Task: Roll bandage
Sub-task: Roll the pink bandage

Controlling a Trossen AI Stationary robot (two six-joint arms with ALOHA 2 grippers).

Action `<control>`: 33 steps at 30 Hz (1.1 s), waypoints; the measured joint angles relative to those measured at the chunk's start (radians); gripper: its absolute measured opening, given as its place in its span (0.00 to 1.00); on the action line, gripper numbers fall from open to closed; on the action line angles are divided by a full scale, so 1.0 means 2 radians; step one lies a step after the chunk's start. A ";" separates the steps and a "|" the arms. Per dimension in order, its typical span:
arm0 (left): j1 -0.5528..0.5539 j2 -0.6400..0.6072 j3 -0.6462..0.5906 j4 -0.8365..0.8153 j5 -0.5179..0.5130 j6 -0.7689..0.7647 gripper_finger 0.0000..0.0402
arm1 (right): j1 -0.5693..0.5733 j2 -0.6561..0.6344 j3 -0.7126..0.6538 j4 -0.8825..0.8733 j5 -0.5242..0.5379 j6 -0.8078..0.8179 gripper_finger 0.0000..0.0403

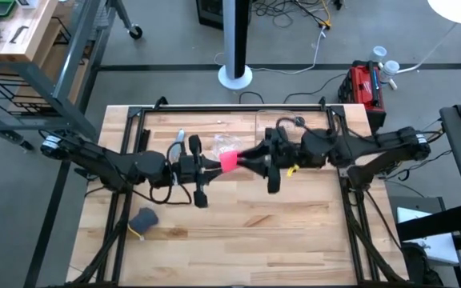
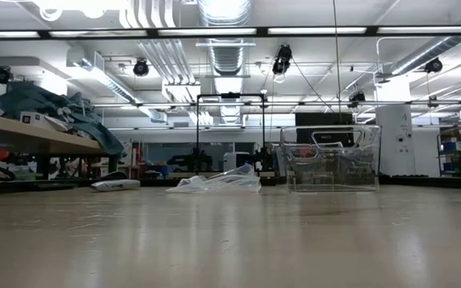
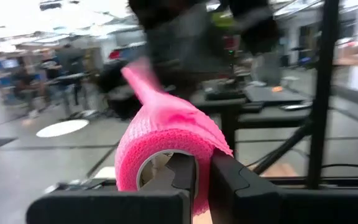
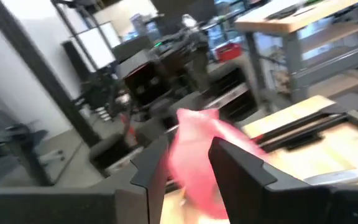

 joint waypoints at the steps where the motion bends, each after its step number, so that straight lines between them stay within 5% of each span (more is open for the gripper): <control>1: -0.001 0.000 0.001 0.001 0.006 -0.002 0.02 | -0.005 0.000 0.010 -0.011 0.003 -0.004 0.29; 8: 0.002 -0.001 0.001 0.004 0.059 -0.014 0.02 | -0.013 -0.003 0.040 -0.063 -0.001 -0.157 0.25; 19: 0.002 -0.008 0.001 -0.006 0.065 -0.042 0.02 | 0.054 -0.016 0.039 -0.051 -0.055 -0.373 0.17; 33: 0.006 -0.006 0.000 -0.055 0.085 0.047 0.02 | 0.052 0.046 0.042 -0.012 -0.007 -0.384 0.01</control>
